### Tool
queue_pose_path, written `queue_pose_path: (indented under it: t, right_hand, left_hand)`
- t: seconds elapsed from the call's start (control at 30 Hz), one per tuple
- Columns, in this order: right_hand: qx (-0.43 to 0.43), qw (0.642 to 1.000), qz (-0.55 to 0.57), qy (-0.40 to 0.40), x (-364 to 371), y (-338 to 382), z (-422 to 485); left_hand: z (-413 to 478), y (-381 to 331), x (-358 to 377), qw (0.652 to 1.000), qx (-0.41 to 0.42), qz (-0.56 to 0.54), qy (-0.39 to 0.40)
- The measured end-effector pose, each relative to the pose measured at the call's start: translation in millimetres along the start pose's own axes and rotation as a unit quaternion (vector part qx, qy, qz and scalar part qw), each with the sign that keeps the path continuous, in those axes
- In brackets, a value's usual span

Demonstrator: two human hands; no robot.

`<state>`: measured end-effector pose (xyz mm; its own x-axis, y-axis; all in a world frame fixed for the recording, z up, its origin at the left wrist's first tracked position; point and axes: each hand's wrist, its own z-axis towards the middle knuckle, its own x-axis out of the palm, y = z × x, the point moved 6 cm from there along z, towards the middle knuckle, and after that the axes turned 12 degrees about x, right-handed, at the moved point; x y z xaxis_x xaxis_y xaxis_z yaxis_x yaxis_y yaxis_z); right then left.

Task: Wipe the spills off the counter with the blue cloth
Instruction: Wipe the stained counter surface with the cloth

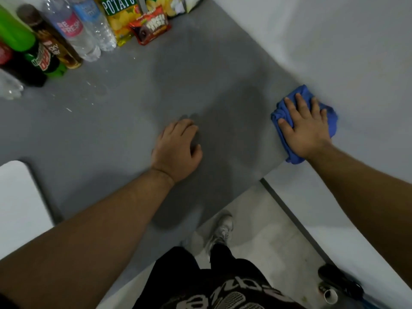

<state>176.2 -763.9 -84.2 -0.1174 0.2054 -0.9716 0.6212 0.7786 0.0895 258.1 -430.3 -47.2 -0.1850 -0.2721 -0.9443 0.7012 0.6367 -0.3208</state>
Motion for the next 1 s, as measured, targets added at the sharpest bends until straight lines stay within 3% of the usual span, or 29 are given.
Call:
queue_pose_path:
  t: [0.5,0.83,1.0]
  right_hand:
    - [-0.127,0.992,-0.021,-0.004,59.7,163.4,-185.9]
    - [-0.216,0.975,-0.042,0.024,104.8,272.4,-311.5]
    - [-0.3,0.951,-0.065,0.041,120.5,307.3,-349.1]
  left_hand:
    - [-157.1,79.3,-50.1,0.993,-0.014,-0.037,-0.107]
    - [-240.8,152.8,-80.4,0.992,-0.085,-0.018,-0.089]
    - [-251.8,176.3,-84.2,0.987,-0.121,-0.009,-0.103]
